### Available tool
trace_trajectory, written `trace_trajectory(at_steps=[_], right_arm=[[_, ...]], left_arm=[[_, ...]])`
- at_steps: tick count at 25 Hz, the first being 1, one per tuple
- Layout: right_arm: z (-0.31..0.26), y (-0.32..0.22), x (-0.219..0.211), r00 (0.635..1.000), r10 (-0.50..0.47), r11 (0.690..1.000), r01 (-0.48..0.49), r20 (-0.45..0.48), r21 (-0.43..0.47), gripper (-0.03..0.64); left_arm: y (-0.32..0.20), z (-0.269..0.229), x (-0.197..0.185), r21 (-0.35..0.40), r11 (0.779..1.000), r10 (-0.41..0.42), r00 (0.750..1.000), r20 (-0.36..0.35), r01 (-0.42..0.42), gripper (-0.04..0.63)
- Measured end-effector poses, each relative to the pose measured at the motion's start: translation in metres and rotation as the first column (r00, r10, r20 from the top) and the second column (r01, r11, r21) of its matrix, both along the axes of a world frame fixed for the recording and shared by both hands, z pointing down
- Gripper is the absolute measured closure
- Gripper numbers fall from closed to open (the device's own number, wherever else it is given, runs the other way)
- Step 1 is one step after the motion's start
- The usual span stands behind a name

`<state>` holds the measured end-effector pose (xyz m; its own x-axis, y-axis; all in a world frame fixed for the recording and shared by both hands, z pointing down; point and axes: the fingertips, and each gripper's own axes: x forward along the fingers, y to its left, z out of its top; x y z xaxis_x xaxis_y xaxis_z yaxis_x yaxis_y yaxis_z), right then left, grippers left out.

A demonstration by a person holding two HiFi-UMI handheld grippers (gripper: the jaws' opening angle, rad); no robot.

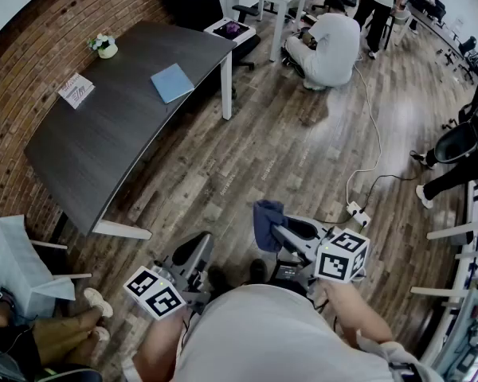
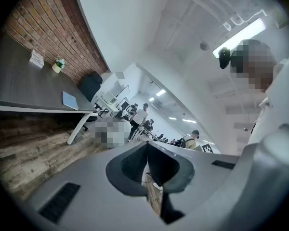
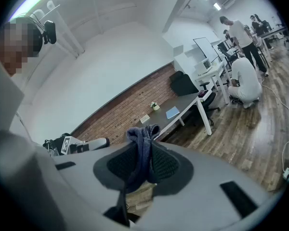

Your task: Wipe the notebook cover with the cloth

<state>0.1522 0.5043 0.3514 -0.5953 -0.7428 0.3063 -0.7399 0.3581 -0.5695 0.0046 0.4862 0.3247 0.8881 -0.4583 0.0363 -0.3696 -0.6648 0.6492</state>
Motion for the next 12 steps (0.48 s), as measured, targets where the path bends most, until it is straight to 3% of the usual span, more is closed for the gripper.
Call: trace_trajectory(at_steps=[12], right_arm=[[-0.0011,-0.0077,-0.0016,1.0,-0.004,1.0,0.004,-0.001,0.013,0.52]], left_arm=[[-0.0069,-0.0017,-0.0005,0.009,1.0,-0.006,1.0,-0.003,0.006,0.587]])
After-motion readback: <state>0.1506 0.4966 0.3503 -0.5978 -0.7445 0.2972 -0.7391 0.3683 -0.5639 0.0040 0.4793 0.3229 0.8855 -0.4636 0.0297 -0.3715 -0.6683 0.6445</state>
